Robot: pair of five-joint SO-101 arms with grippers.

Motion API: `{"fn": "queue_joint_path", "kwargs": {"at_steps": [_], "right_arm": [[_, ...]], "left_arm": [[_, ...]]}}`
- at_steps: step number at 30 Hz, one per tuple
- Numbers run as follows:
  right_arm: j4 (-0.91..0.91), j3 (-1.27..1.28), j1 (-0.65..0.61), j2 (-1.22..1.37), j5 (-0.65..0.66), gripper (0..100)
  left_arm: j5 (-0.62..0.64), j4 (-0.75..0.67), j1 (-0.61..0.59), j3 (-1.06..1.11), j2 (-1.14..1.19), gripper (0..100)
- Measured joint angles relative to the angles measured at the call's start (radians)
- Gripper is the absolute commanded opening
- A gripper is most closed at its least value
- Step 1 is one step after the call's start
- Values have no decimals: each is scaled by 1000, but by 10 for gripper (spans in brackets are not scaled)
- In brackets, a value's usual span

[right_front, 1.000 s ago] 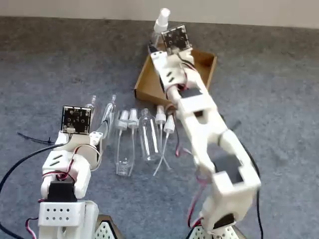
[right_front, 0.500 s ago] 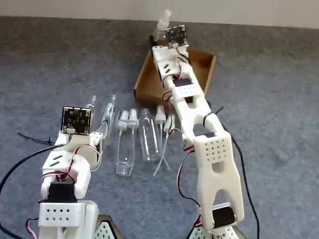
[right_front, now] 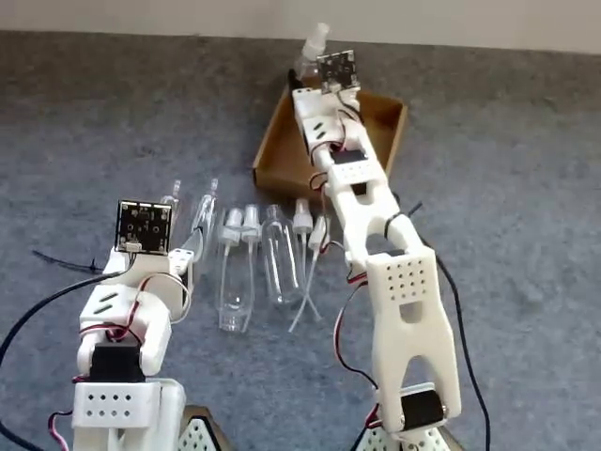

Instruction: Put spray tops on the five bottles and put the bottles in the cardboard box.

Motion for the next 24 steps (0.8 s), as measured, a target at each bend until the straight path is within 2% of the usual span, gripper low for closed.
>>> {"fn": "queue_joint_path", "kwargs": {"at_steps": [4,15,21,24], "right_arm": [[44,-15,0,-2,2,172],[87,-28,0,-2,2,180],[132,-26,0,-2,2,284],[192,-26,0,0,2,297]], "left_arm": [[0,0,0,0,0,200],[0,0,0,0,0,200],[0,0,0,0,0,200],[0,0,0,0,0,200]]}}
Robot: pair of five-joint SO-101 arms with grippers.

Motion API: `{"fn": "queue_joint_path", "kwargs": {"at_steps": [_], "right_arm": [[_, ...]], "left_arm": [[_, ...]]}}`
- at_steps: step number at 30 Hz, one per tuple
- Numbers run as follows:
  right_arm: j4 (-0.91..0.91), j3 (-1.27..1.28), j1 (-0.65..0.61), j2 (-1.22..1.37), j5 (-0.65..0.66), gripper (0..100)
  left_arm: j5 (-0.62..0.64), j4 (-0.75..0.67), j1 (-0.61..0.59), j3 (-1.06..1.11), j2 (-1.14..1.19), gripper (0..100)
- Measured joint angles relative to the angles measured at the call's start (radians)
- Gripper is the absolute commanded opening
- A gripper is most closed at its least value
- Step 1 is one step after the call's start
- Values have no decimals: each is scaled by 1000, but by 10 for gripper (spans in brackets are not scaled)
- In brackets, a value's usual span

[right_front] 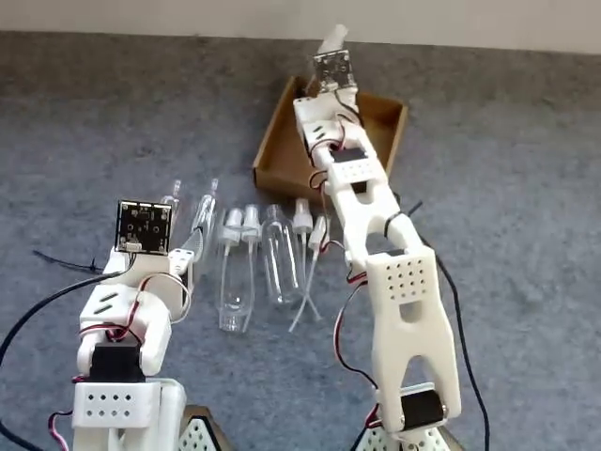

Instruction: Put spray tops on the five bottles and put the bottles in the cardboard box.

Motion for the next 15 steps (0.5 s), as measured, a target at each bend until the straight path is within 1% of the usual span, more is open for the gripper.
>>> {"fn": "queue_joint_path", "kwargs": {"at_steps": [10,15], "right_arm": [[15,-23,0,0,0,298],[98,-74,0,-3,0,299]], "left_arm": [[0,0,0,0,0,200],[0,0,0,0,0,200]]}}
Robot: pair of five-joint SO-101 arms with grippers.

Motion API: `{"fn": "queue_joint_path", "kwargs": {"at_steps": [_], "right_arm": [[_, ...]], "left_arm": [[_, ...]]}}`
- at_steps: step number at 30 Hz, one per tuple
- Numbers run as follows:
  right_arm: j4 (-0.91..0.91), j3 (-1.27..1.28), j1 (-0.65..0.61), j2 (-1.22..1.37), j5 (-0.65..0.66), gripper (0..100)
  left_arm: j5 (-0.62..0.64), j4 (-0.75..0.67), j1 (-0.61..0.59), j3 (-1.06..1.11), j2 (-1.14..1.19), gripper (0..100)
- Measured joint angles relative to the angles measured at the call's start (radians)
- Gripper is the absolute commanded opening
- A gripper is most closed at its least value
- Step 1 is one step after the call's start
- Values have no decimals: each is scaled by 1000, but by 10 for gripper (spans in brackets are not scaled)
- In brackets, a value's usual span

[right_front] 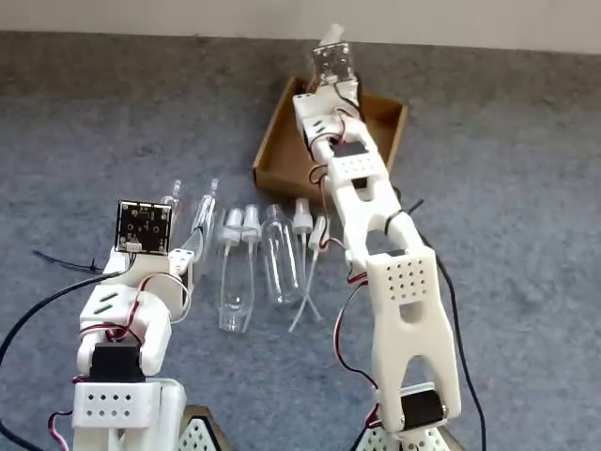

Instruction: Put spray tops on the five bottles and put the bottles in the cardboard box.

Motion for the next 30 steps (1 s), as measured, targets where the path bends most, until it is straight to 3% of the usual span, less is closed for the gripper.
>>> {"fn": "queue_joint_path", "kwargs": {"at_steps": [7,11,21,27,30], "right_arm": [[118,-146,0,0,0,299],[279,-339,0,-2,0,298],[1039,-921,-2,-15,0,298],[1530,-985,-55,-32,2,297],[1603,-987,-77,-37,2,296]], "left_arm": [[0,0,0,0,0,200],[0,0,0,0,0,200],[0,0,0,0,0,200],[0,0,0,0,0,200],[0,0,0,0,0,200]]}}
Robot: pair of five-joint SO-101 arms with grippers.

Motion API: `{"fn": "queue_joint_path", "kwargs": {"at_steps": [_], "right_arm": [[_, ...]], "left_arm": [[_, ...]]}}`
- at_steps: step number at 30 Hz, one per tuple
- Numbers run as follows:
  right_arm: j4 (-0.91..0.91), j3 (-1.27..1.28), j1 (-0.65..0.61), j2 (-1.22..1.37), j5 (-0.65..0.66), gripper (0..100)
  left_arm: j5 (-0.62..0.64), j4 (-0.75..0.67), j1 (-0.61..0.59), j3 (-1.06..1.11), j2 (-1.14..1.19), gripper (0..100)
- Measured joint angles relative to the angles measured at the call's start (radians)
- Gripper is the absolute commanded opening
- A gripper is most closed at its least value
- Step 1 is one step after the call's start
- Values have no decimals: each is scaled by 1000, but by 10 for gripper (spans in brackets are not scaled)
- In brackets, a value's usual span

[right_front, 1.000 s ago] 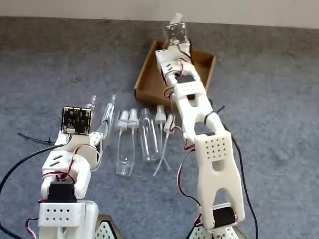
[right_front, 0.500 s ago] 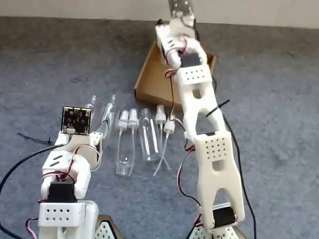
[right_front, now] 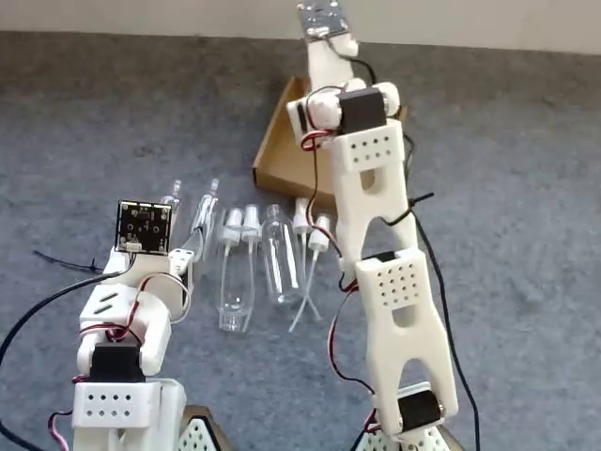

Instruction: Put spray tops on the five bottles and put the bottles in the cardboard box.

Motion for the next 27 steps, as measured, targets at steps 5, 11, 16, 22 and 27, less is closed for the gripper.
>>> {"fn": "queue_joint_path", "kwargs": {"at_steps": [5,11,16,22,27], "right_arm": [[11,0,-20,-51,0,296],[11,155,-87,-215,-48,296],[11,690,-153,-462,-57,297],[-78,1339,-196,-695,-63,299],[-212,1516,-196,-709,-66,300]], "left_arm": [[0,0,-3,0,0,200],[0,0,-3,0,0,200],[0,0,-3,18,0,200],[0,-18,-3,18,0,200],[0,-18,-3,18,0,200]]}}
